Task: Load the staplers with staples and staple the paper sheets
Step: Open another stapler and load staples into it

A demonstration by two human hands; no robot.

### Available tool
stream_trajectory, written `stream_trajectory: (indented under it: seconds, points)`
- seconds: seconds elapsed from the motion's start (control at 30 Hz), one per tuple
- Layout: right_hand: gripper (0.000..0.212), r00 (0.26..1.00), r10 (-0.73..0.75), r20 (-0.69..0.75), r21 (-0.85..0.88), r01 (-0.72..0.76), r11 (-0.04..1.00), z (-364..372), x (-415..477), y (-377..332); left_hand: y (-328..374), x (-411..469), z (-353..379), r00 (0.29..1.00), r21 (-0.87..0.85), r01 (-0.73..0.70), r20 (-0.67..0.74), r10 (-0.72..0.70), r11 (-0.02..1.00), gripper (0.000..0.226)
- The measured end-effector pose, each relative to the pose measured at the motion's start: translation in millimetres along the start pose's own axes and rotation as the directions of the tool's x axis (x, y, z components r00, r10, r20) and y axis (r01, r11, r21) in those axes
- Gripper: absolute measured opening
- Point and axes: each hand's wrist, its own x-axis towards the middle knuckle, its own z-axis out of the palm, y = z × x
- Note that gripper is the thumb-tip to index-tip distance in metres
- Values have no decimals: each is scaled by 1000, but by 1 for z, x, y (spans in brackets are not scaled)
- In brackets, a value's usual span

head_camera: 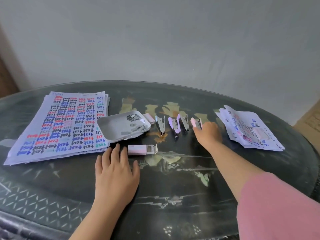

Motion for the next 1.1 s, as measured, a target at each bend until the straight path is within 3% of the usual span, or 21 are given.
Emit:
stream_trajectory:
  seconds: [0.1, 0.2, 0.3, 0.4, 0.53, 0.73, 1.1]
  points:
    - [45, 1000, 16, 20, -18, -16, 1000, 6, 13, -2, 2, 1, 1, 1000, 7, 10, -13, -10, 1000, 62]
    - [55, 999, 28, -26, -98, -30, 995, 4, 17, -7, 4, 2, 0, 1000, 5, 14, -13, -14, 1000, 61]
    - [55, 978, -132, -165, -130, 111, 985, 4, 13, -16, 4, 3, 0, 1000, 8, 14, 1, -14, 1000, 61]
    - [52, 967, -241, -77, -164, 227, 960, 11, 8, -28, 5, 2, -2, 1000, 4, 23, 18, -23, 1000, 61]
    - [40, 978, -207, 39, -180, 211, 961, 16, 2, -34, 5, 1, -4, 999, -6, 15, 34, -15, 1000, 62]
    - [33, 987, -159, -38, -64, 157, 986, -1, -24, -18, 6, 1, -5, 999, -36, 15, 44, -13, 999, 63]
    - [25, 900, -435, 27, 217, 420, 881, -31, -211, 6, 15, -42, -26, 997, -244, 40, 74, -23, 969, 49]
